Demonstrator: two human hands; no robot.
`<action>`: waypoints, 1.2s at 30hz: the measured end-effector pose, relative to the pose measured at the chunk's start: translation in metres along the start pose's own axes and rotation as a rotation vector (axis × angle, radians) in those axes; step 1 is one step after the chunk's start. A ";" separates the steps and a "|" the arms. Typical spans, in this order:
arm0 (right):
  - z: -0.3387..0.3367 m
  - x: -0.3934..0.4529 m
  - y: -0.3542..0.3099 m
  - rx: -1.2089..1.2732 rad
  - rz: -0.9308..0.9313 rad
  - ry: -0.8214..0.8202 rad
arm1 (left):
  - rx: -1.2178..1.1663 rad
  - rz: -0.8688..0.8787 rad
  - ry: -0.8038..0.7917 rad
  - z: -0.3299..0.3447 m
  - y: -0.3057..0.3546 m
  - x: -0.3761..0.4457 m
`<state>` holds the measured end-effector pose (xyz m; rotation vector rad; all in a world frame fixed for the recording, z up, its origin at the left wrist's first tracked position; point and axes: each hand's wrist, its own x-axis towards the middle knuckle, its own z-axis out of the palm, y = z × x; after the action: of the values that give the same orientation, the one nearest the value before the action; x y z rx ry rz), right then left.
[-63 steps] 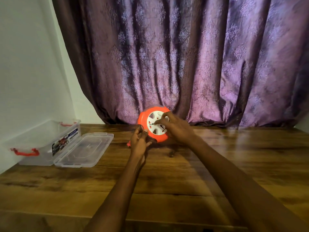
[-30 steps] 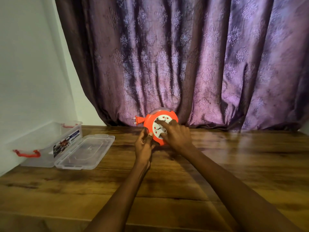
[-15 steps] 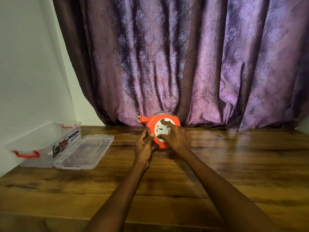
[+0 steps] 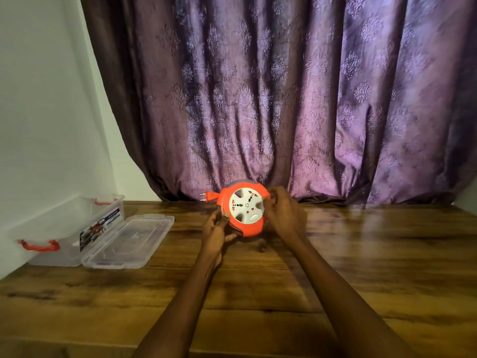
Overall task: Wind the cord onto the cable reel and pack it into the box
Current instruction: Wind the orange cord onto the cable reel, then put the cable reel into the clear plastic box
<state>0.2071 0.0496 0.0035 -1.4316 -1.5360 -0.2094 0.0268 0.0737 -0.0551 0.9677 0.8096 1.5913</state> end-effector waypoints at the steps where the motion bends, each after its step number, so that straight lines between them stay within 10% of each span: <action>1: -0.002 0.005 0.005 0.038 0.052 -0.019 | 0.011 -0.013 -0.022 -0.001 0.004 0.001; 8: 0.002 0.013 0.010 0.752 0.250 -0.438 | 0.086 -0.036 -0.123 -0.024 0.040 -0.015; 17: 0.043 -0.010 -0.060 0.842 0.239 -0.752 | 0.381 -0.078 -0.013 -0.114 0.107 -0.044; 22: 0.083 -0.033 -0.107 1.019 0.527 -0.683 | 1.098 0.468 0.684 -0.177 0.157 -0.049; 25: 0.101 -0.043 -0.128 1.025 0.688 -0.665 | 1.396 0.380 0.934 -0.218 0.177 -0.059; 29: 0.115 -0.056 -0.134 1.019 0.703 -0.665 | 1.437 0.075 0.807 -0.248 0.183 -0.060; 36: 0.119 -0.066 -0.129 0.983 0.669 -0.680 | 1.526 0.246 0.695 -0.255 0.189 -0.048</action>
<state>0.0254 0.0515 -0.0425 -1.1139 -1.2263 1.3635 -0.2770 -0.0202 -0.0103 1.5334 2.6604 1.3239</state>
